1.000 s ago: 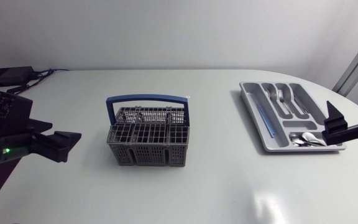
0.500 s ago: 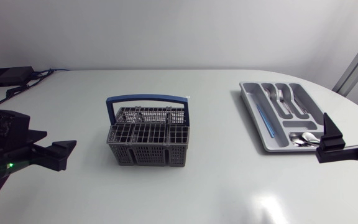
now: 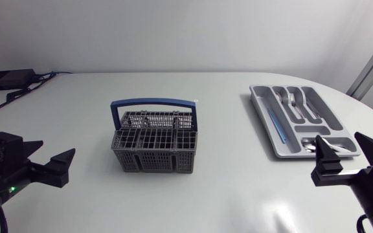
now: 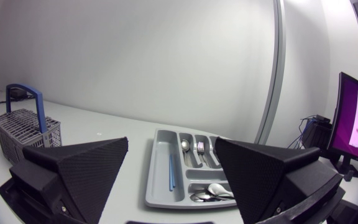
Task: Unload the cutlery basket into the drawer organizer.
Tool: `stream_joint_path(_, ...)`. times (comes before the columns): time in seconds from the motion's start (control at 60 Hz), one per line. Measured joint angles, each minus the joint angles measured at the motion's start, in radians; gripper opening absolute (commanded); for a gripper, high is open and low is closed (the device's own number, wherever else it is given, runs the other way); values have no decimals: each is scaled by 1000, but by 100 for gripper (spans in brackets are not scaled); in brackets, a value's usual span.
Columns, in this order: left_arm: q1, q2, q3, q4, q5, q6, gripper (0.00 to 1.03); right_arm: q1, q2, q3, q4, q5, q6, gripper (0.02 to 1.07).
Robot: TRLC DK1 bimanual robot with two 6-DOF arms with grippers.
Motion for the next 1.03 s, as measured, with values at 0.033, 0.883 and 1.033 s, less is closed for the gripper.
stream_joint_path(0.033,0,-15,-8,8,0,-6,99,6,-12,-10,-1,0,19,103)
stream_joint_path(0.883,0,-442,-282,234,-37,-196,99,29,-63,-51,-23,0,107,103)
stream_joint_path(1.033,0,-442,-282,234,-37,-198,99,30,-63,-51,-23,0,107,103)
